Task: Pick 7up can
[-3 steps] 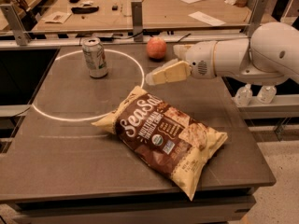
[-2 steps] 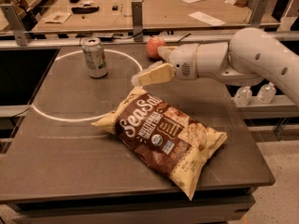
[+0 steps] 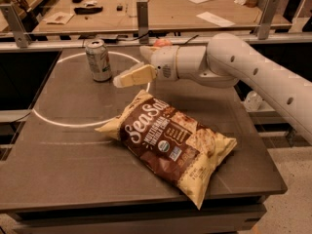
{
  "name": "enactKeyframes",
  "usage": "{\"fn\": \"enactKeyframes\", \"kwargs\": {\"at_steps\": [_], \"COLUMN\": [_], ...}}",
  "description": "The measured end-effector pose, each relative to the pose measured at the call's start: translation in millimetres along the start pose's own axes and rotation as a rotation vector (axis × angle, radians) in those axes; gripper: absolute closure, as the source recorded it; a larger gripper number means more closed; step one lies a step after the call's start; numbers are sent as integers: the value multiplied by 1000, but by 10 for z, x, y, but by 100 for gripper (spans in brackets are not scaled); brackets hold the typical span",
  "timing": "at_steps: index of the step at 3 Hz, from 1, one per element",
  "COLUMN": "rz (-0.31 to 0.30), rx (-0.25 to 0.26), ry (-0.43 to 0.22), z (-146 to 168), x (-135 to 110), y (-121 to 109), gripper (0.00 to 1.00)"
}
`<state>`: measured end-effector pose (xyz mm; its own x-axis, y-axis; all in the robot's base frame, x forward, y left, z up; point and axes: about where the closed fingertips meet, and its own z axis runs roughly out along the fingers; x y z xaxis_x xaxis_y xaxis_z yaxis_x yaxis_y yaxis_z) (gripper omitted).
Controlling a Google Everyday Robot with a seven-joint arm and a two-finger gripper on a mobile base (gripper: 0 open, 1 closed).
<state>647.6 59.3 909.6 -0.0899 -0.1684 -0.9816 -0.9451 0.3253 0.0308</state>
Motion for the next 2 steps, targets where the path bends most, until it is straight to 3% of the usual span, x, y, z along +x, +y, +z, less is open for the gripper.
{"fn": "enactKeyframes", "kwargs": {"at_steps": [1, 2], "rz": [-2, 6], "rx": [8, 51], "ry": [-3, -20], "z": [299, 542], "x": [-66, -152], "y": [-55, -90], "gripper": [0, 0]}}
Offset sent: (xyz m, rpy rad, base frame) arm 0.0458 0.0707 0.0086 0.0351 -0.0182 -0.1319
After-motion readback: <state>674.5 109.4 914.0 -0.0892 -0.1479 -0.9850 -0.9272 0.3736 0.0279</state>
